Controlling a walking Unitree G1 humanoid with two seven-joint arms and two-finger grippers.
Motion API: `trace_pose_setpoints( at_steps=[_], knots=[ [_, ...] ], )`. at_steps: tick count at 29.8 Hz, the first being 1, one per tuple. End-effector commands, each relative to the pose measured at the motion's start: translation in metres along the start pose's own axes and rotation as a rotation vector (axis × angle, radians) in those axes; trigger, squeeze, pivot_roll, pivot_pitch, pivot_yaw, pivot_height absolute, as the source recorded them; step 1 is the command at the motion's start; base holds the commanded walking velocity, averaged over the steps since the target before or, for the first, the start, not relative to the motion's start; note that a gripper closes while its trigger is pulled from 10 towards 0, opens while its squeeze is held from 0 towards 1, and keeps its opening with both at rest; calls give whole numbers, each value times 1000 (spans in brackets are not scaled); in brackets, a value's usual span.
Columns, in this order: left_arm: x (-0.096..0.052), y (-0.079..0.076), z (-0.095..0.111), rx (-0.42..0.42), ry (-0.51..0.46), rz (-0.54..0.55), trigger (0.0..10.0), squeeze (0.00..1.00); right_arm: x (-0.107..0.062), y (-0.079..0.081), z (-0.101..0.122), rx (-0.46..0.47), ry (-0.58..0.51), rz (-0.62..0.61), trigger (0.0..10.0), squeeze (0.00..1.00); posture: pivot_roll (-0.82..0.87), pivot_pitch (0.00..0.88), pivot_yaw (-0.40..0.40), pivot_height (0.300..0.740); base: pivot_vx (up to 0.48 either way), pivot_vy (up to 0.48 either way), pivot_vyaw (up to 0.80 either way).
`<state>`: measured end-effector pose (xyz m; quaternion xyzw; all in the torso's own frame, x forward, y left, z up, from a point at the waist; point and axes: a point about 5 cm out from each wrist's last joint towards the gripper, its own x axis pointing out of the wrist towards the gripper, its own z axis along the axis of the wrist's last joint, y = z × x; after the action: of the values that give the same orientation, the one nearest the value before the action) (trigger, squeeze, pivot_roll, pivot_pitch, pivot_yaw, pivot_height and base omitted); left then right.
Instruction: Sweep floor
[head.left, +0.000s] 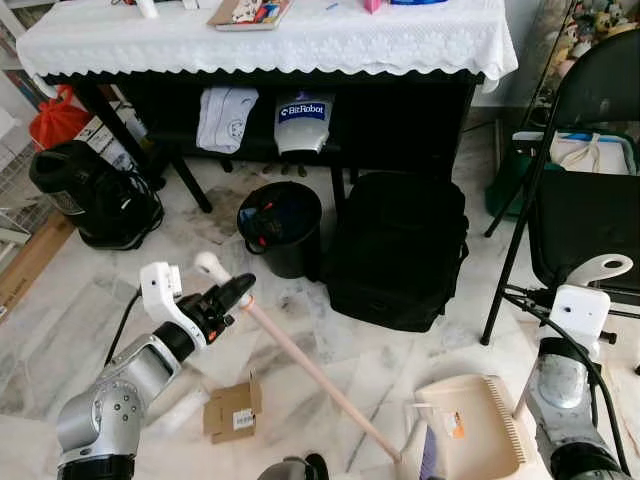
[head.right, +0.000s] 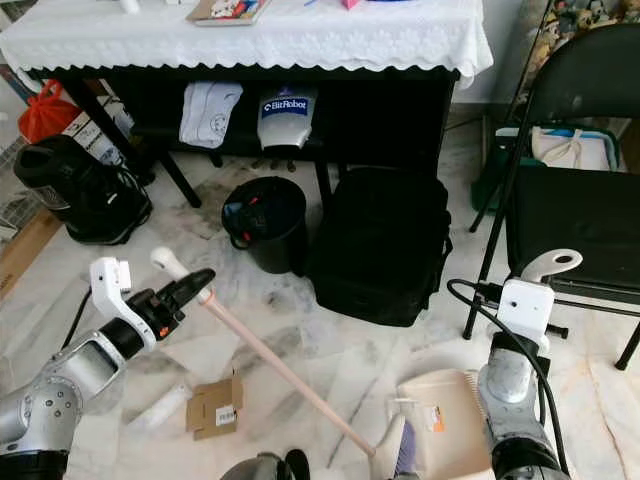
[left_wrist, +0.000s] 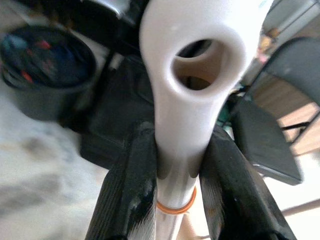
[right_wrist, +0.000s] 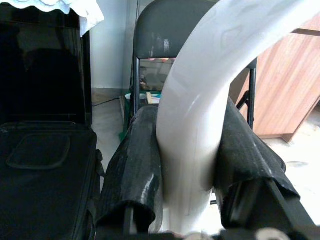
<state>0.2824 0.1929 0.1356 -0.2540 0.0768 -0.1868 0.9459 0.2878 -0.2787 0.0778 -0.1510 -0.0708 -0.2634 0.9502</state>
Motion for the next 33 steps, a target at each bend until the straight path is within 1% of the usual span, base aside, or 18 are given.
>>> trace_pose_setpoints(
  at_steps=[1,3,7,10,11,12,13,15,16,19,24,26,28,29,32,33],
  knots=[
    [-7,1,17,95,-52,21,10000,0,-5,5,-5,-8,29,19,10000,0,167,154,149,740,0,0,0],
    [-7,-1,16,143,-23,10,10000,0,-6,4,-6,-10,30,20,10000,0,168,158,151,740,0,0,0],
    [-5,-3,9,187,19,-9,10000,0,-8,4,-8,-12,32,21,10000,0,161,164,153,740,0,0,0],
    [1,-9,-1,253,73,-49,10000,0,-9,4,-8,-15,31,22,10000,0,158,167,153,740,0,0,0],
    [3,-11,-6,265,93,-64,10000,0,-9,3,-8,-16,31,22,10000,0,154,172,153,740,0,0,0],
    [5,-14,-14,285,135,-93,10000,0,-9,2,-9,-18,30,21,10000,0,151,174,154,740,0,0,0],
    [5,-15,-17,294,152,-104,10000,0,-9,2,-9,-19,29,21,10000,0,150,175,155,740,0,0,0],
    [6,-16,-25,289,198,-134,10000,0,-9,0,-9,-24,27,17,10000,0,148,178,155,740,0,0,0],
    [6,-16,-31,293,236,-149,10000,0,-9,-2,-9,-27,25,14,10000,0,142,184,157,740,0,0,0],
    [6,-17,-38,273,287,-176,10000,0,-10,-5,-9,-35,21,9,10000,0,140,192,160,740,0,0,0],
    [6,-19,-42,254,312,-203,10000,0,-10,-7,-10,-34,19,8,10000,0,139,196,158,740,0,0,0],
    [5,-18,-43,240,310,-198,10000,0,-10,1,-8,33,30,21,10000,0,141,197,156,740,0,0,0],
    [5,-19,-43,230,300,-195,10000,0,-8,5,-6,135,58,4,10000,0,144,197,157,740,0,0,0],
    [6,-19,-43,228,297,-195,10000,0,-7,6,-6,161,65,-1,10000,0,144,197,157,740,0,0,0],
    [5,-19,-41,221,294,-193,10000,0,-5,14,-3,199,75,14,10000,0,148,194,154,740,0,0,0],
    [5,-19,-41,221,294,-193,10000,0,-5,14,-3,199,75,14,10000,0,148,194,154,740,0,0,0]
  ],
)
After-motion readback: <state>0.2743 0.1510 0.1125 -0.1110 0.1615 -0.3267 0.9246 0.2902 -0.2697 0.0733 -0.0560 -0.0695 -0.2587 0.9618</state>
